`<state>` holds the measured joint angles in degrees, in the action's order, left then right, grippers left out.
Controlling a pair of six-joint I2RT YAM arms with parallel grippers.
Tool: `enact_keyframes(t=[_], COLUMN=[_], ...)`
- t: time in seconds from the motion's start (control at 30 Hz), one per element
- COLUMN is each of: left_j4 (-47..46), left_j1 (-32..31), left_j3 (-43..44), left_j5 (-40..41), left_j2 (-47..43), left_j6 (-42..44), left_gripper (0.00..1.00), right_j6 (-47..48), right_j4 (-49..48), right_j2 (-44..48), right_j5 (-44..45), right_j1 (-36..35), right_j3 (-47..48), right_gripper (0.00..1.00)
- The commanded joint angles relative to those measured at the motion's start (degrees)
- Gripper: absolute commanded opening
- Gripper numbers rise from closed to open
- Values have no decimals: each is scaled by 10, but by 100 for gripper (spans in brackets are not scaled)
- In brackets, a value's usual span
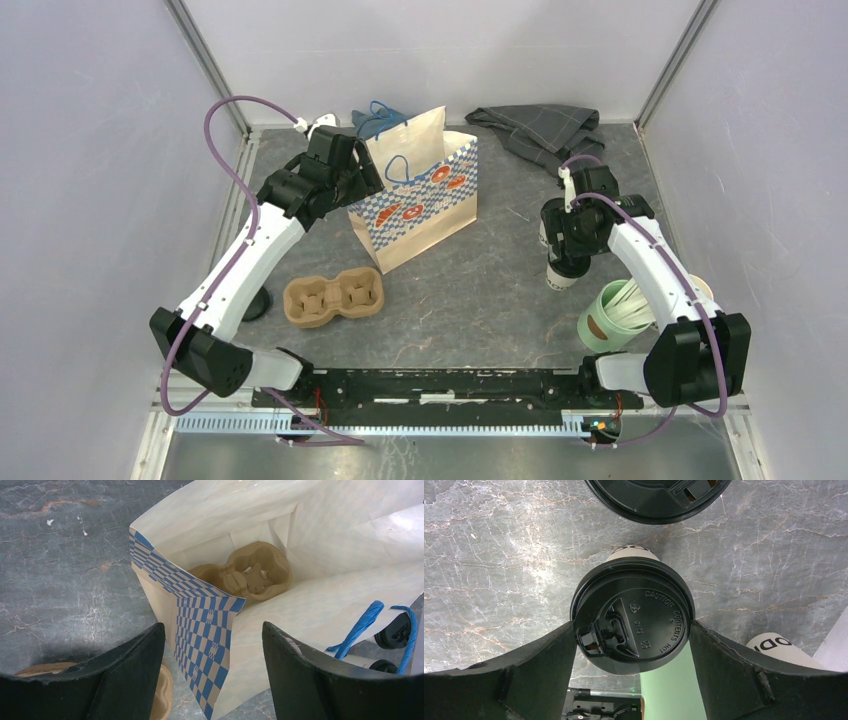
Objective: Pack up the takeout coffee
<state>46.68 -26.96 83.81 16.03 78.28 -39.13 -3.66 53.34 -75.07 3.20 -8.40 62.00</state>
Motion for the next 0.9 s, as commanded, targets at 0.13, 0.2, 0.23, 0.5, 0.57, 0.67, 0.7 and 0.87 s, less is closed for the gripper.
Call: enact_keyframes(t=[0.13, 0.2, 0.23, 0.5, 0.57, 0.67, 0.7, 0.87], left_j4=[-2, 0, 2, 77, 89, 93, 93, 107], left_j1=[3, 3, 3, 3, 3, 3, 3, 2], left_j3=[23, 24, 25, 83, 99, 118, 124, 141], left_j5=[2, 3, 5, 48, 60, 60, 54, 42], left_j2=[0, 0, 1, 25, 36, 55, 62, 95], left_j6=[-10, -8, -8, -24, -30, -39, -40, -55], left_gripper=[78, 78, 78, 83, 83, 79, 77, 73], right_j6=[5, 4, 4, -3, -3, -2, -2, 11], right_j4=[-16, -16, -15, 18, 17, 14, 13, 12], right_j2=[-9, -9, -8, 20, 33, 57, 65, 120], right_j5=[1, 1, 1, 3, -12, -23, -25, -38], right_j1=[1, 1, 1, 1, 1, 1, 1, 1], right_j3=[-25, -23, -20, 42, 52, 56, 57, 82], right_gripper=[87, 85, 82, 75, 73, 72, 72, 70])
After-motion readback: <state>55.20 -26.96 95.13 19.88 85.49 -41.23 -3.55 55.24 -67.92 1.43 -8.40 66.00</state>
